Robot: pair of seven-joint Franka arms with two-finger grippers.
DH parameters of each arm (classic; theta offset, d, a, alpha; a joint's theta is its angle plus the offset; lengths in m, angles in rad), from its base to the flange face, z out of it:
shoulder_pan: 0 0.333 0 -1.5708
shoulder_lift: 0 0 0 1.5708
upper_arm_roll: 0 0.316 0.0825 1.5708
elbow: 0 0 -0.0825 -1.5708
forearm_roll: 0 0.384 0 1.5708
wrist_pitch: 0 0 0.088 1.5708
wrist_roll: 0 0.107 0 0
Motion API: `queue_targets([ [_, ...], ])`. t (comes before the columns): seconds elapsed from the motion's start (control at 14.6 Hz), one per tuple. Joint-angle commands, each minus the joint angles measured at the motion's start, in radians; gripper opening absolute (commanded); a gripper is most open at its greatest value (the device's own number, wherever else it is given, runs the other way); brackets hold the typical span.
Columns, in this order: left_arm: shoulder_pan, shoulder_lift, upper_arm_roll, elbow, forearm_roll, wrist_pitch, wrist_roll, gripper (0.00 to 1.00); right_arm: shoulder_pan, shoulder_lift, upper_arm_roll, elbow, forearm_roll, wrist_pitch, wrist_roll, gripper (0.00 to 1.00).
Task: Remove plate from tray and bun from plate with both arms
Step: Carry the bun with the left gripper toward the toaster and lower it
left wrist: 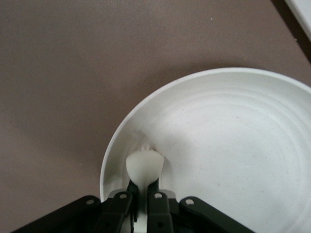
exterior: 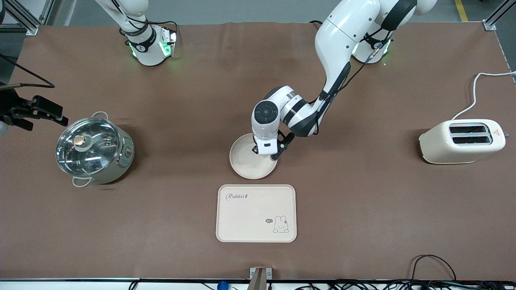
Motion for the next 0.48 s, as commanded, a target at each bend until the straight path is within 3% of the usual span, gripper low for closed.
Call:
queue_targets([
  [0.0,0.004,-0.042,0.009,0.022,0.039,-0.038,-0.022,0.0,-0.009,-0.063,0.017,0.001,-0.02,-0.068,0.051,1.0],
  [0.2,0.084,-0.117,0.027,0.019,0.117,-0.133,-0.01,0.0,-0.005,-0.118,0.005,0.017,-0.023,-0.146,0.028,1.0],
  [0.34,0.182,-0.115,0.027,0.011,0.183,-0.244,0.071,0.0,0.044,-0.131,-0.053,0.024,-0.021,-0.185,0.018,1.0],
  [0.41,0.249,-0.11,0.027,0.013,0.173,-0.246,0.097,0.0,0.098,-0.144,-0.117,0.019,-0.02,-0.192,0.018,1.0],
])
